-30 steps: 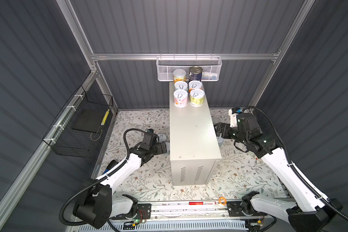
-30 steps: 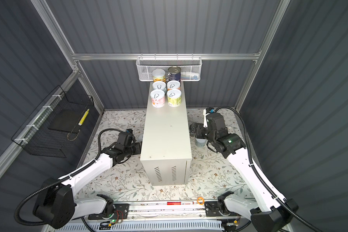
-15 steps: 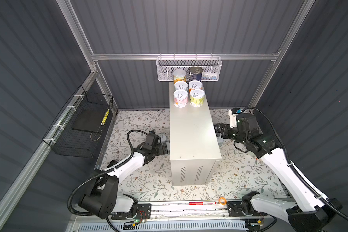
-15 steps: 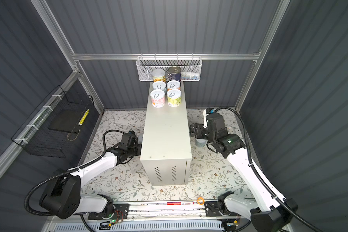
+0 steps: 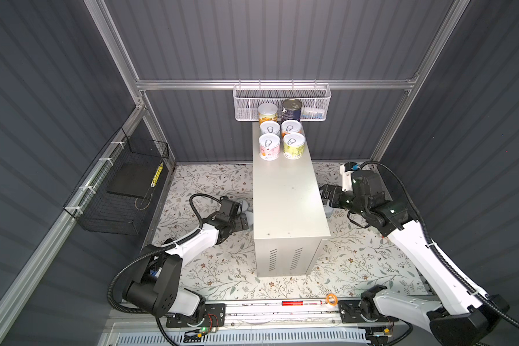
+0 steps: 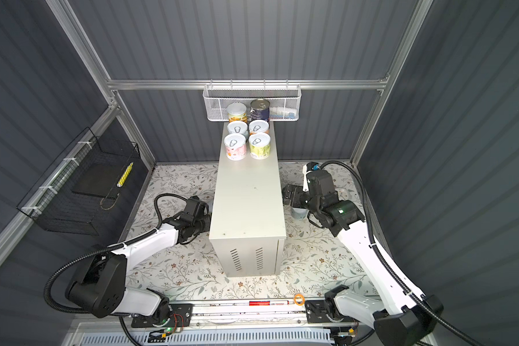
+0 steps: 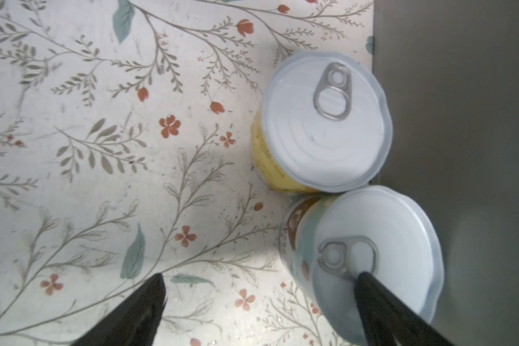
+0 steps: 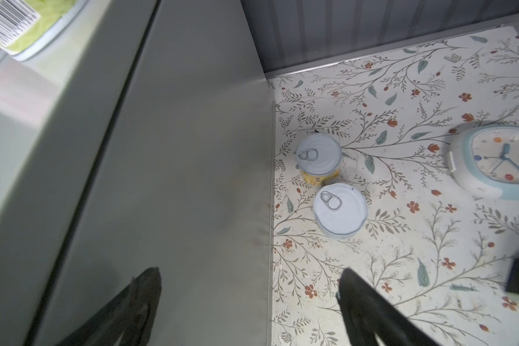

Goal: Place and organize the canned foods onto the counter
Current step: 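Lower the left gripper onto the white-lidded floor can nearest the robot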

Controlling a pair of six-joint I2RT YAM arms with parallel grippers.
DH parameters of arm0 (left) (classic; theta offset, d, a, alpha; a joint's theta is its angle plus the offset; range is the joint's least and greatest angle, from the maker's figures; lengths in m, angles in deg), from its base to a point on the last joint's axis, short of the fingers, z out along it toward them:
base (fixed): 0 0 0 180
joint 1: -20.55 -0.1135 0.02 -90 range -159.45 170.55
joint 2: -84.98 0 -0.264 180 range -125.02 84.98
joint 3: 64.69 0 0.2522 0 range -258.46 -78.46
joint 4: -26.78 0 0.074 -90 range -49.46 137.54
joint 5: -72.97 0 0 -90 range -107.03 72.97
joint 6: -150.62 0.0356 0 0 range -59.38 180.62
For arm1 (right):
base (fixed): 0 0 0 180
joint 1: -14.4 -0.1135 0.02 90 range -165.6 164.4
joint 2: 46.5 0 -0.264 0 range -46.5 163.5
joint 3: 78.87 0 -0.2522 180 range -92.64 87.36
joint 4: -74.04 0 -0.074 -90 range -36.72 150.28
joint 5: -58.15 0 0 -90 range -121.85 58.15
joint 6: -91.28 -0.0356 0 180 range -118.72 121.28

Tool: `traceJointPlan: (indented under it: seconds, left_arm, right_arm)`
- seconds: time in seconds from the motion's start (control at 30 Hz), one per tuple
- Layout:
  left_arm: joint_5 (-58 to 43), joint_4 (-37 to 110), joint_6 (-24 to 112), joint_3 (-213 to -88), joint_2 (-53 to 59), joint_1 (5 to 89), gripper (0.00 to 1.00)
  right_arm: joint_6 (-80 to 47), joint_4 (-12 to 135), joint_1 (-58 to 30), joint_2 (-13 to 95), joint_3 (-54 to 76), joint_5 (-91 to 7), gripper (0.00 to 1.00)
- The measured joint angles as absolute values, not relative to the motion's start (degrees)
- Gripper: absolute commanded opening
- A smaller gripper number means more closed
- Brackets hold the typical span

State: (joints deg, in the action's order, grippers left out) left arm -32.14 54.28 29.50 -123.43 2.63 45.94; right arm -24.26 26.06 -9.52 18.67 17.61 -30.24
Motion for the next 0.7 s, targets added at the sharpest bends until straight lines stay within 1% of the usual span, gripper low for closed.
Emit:
traceJointPlan:
  seconds: [0.5, 0.6, 0.7]
  left_arm:
    - [-41.1, 65.0, 26.7, -123.4, 7.1, 43.5, 0.99]
    - [-39.8, 65.7, 27.9, -123.3, 8.6, 43.4, 0.99]
    - [-36.4, 63.2, 29.5, -123.1, 11.7, 43.3, 0.99]
  right_arm:
    - [-24.2, 26.5, -9.5, 18.7, 17.6, -30.4, 0.94]
    - [-24.2, 26.6, -9.5, 18.7, 17.9, -30.4, 0.94]
    - [-24.2, 26.8, -9.5, 18.7, 18.2, -30.4, 0.94]
